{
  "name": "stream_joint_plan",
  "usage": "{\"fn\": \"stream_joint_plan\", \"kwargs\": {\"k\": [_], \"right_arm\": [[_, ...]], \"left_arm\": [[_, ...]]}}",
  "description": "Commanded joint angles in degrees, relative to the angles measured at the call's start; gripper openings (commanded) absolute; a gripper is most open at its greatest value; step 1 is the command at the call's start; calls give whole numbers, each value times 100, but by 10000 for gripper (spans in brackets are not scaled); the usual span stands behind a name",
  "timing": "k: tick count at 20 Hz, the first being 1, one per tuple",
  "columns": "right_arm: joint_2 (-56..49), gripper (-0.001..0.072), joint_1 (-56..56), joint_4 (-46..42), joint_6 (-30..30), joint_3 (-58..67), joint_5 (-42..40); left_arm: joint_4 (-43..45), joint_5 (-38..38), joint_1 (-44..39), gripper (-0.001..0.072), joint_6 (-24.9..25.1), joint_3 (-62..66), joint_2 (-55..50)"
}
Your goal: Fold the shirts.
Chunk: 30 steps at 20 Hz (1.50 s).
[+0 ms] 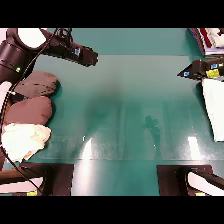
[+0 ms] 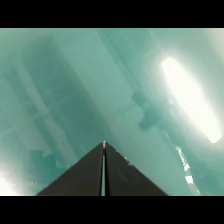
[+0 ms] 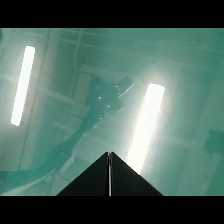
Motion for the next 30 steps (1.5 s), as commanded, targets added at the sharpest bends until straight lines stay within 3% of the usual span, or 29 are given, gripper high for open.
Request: {"fn": "stream_joint_plan", "kwargs": {"k": [1, 2, 3, 6, 12, 17, 18, 19, 20, 21, 26, 30], "right_arm": [[-2, 16, 4, 2, 4, 7, 2], [-2, 17, 4, 2, 4, 7, 7], [-2, 17, 4, 2, 4, 7, 9], [-2, 16, 4, 2, 4, 7, -2], [-2, 16, 4, 2, 7, 7, -63], [-2, 16, 7, 7, 9, 7, -136], [-2, 16, 4, 7, 9, 7, -142], [-2, 16, 4, 7, 9, 7, -146], [-2, 16, 4, 7, 9, 7, -149], [-2, 16, 4, 7, 9, 7, -149], [0, 16, -7, 654, 9, 118, -146], [0, 15, 160, 693, 7, 1036, -173]], "left_arm": [[710, 66, 122, 116, 44, 0, 0], [1296, -39, 256, 432, -236, 0, -7], [1910, -146, 415, 571, -546, -7, -11], [3040, -240, 1189, 570, -931, -299, -13], [2999, 785, 2638, 570, -1178, -1873, -339], [2793, 933, 2931, 569, -1217, -1993, -1073], [2787, 949, 2931, 564, -1222, -1993, -1082], [2787, 935, 2931, 403, -1224, -1947, -1069], [2789, 861, 2931, 150, -1213, -1834, -1056], [2791, 793, 2931, 36, -1215, -1705, -1001], [2688, 520, 2907, 23, -1038, -706, 146], [2120, -407, 2789, 22, -568, 348, 1534]]}}
